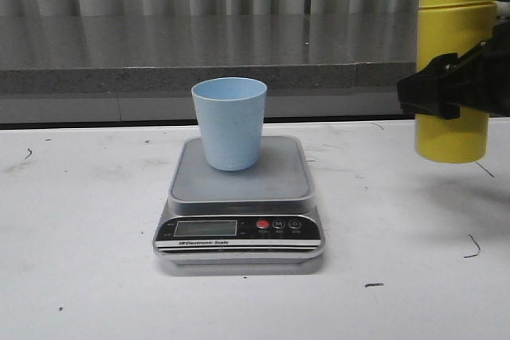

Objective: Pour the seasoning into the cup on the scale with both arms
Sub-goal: 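Lower the bottle onto the table, open and withdraw the right gripper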

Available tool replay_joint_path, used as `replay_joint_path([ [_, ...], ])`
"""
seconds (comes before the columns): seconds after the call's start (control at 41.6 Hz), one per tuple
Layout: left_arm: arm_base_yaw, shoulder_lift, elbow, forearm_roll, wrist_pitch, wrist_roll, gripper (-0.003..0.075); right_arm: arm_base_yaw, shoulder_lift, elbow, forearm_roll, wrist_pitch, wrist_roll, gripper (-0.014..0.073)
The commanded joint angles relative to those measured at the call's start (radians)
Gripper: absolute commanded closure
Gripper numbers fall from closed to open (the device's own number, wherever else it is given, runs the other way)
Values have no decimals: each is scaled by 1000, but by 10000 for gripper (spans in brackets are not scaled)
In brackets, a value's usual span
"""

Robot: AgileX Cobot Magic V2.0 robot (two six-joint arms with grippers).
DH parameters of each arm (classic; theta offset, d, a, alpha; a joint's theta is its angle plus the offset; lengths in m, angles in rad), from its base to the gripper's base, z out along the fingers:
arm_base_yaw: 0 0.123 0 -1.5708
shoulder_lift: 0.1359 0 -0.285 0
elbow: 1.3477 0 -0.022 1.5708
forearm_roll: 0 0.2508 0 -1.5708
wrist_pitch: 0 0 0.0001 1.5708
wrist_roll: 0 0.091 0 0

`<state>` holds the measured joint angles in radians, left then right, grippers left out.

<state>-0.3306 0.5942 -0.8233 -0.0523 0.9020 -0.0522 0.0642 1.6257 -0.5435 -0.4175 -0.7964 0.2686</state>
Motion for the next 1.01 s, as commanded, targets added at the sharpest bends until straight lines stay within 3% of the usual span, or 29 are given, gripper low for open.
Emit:
replay_joint_path([
  [0.0, 1, 3, -27, -10, -68, -9, 280, -5, -1, -29, 26, -189, -15, 280],
  [0.842, 1, 3, -27, -10, -68, -9, 280, -5, 222, -166, 95, -235, -100, 277],
  [0.986, 1, 3, -27, -10, -68, -9, 280, -5, 252, -173, 129, -262, -100, 218],
])
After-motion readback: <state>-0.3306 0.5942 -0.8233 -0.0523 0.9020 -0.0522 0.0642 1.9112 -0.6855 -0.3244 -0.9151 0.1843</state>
